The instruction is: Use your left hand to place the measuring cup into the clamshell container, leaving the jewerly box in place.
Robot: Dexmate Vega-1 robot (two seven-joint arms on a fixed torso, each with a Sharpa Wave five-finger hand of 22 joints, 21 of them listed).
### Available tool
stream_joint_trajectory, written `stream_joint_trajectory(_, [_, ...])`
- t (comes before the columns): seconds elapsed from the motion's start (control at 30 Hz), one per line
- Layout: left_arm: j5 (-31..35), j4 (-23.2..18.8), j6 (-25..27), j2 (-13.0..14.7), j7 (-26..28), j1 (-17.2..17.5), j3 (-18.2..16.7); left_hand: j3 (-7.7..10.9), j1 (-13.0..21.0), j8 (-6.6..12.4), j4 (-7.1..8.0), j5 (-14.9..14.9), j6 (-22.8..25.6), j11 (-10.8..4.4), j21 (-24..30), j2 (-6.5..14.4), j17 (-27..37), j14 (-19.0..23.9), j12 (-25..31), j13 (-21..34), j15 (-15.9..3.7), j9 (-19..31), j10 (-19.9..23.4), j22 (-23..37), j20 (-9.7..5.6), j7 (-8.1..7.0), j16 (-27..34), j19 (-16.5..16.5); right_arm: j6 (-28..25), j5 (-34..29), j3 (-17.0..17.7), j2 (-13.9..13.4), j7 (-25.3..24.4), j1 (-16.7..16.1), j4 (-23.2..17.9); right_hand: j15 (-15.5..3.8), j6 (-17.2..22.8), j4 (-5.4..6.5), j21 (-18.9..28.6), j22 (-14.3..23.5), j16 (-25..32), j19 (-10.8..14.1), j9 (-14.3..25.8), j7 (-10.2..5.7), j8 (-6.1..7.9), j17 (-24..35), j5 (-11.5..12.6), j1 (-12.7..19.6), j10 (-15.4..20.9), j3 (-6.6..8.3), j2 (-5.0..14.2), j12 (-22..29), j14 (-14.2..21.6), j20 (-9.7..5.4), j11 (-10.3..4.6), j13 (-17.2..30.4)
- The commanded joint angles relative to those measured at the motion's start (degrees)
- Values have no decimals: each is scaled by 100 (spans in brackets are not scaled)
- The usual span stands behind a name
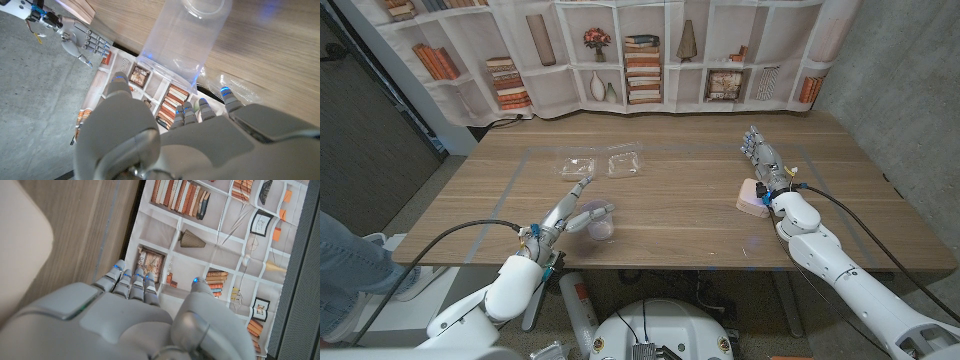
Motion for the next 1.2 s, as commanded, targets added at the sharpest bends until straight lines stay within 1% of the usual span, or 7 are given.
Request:
stream_joint_trajectory(0.03, [29,-221,489,184,-10,-64,117,7,84,22,-20,13,12,-1,48,25,20,42,35,14,-12,17,8,17,29,-10,39,23,42,22,14,25,-2,-12,46,14,19,-36,-43,26,-9,20,16,-47,14,25,6,-11,39,14,33,6,46,26,9,11])
stream_joint_trajectory(0.17, [114,-318,734,229,2,-123,236,10,96,22,-24,10,12,-1,49,31,20,49,39,12,-17,16,16,19,31,-16,41,24,52,43,14,30,36,-2,86,18,20,-38,-49,26,-10,25,16,-47,15,25,6,-12,44,13,34,8,46,25,10,11])
stream_joint_trajectory(0.67, [21,-379,1009,356,0,-323,509,30,166,45,-43,-3,73,-13,64,69,19,137,60,5,-70,14,61,24,30,-2,72,58,101,75,22,34,104,5,146,23,15,-45,-81,28,-10,30,16,-55,12,26,6,-16,40,11,38,5,55,42,6,13])
stream_joint_trajectory(1.2, [61,-549,1696,535,-80,-701,880,77,269,64,-73,-17,124,-35,76,139,19,194,77,0,-94,11,104,28,27,-7,89,88,160,131,42,68,181,59,282,25,12,-50,-110,29,-6,35,17,-67,11,27,6,-24,41,6,40,4,76,68,2,14])
